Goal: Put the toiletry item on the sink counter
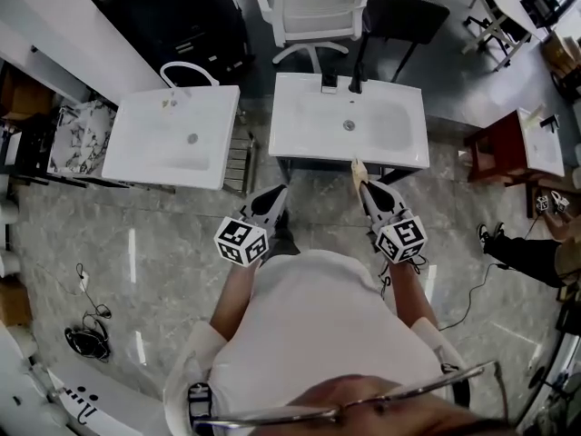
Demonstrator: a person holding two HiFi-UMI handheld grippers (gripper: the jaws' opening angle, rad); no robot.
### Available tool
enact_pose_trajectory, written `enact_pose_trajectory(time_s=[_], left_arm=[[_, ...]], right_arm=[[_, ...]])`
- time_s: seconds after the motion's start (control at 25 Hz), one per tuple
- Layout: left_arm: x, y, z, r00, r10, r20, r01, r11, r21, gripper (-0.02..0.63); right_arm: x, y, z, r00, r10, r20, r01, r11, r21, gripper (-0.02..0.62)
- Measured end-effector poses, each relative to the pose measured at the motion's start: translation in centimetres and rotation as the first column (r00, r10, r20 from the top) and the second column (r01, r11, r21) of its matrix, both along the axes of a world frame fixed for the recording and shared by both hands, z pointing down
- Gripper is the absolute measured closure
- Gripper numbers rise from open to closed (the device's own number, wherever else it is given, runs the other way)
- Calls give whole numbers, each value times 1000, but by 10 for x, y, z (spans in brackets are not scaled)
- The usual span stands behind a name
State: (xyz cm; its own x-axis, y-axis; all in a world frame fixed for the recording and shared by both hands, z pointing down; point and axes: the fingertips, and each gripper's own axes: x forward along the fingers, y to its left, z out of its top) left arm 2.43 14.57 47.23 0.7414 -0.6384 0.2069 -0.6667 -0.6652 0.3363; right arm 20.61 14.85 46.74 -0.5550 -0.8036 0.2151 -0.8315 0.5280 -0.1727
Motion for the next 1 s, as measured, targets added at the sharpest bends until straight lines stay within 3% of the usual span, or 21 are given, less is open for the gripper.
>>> enact_pose_trajectory(time_s=[0.6, 1.0], left_arm=[[-37, -130, 12, 997, 78, 6, -77, 996, -39, 601], [-65, -205, 21, 987, 162, 4, -162, 986, -49, 601]], right_arm=[[-42, -114, 14, 996, 85, 11, -84, 995, -61, 583], [-67, -173, 18, 987, 145, -65, -150, 986, -71, 583]])
